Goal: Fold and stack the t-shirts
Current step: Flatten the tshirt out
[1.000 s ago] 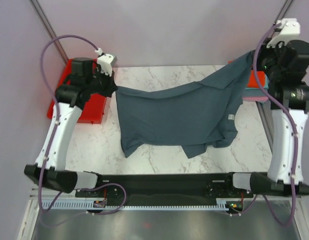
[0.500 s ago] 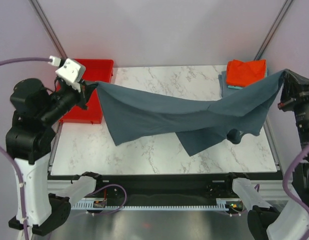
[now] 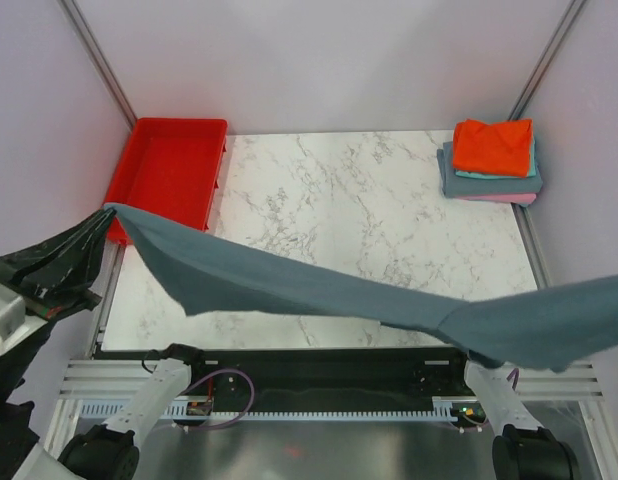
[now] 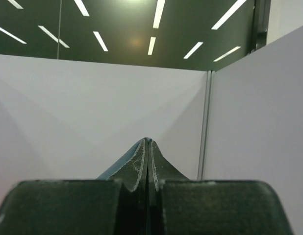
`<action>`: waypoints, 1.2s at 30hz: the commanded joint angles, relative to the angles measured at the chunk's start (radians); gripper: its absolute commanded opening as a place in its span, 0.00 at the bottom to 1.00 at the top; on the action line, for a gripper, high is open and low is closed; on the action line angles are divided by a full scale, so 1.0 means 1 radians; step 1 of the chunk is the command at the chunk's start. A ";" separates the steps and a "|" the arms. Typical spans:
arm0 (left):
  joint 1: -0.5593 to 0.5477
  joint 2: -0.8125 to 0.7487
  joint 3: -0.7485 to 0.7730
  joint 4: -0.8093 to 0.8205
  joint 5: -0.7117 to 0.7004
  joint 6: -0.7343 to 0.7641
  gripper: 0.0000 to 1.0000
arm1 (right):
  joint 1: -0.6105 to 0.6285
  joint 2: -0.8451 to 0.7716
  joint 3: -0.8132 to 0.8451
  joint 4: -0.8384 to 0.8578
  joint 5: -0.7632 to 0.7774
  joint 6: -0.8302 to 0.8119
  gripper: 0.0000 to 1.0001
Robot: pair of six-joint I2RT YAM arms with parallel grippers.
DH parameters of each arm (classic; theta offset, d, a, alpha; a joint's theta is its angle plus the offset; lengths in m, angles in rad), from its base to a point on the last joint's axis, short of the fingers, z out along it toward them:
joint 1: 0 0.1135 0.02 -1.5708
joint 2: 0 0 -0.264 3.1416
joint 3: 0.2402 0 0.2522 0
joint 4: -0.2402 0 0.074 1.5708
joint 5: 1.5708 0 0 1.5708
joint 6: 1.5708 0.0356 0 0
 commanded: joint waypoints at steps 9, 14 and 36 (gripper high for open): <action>0.026 0.092 -0.107 0.007 -0.250 0.094 0.02 | 0.091 0.069 -0.259 0.095 0.269 -0.117 0.00; 0.027 0.141 -0.189 0.017 -0.215 0.068 0.02 | 0.175 0.129 -0.399 0.140 0.304 -0.165 0.00; 0.026 0.346 -0.684 0.152 -0.307 0.142 0.02 | 0.175 0.486 -0.920 0.362 0.199 -0.277 0.00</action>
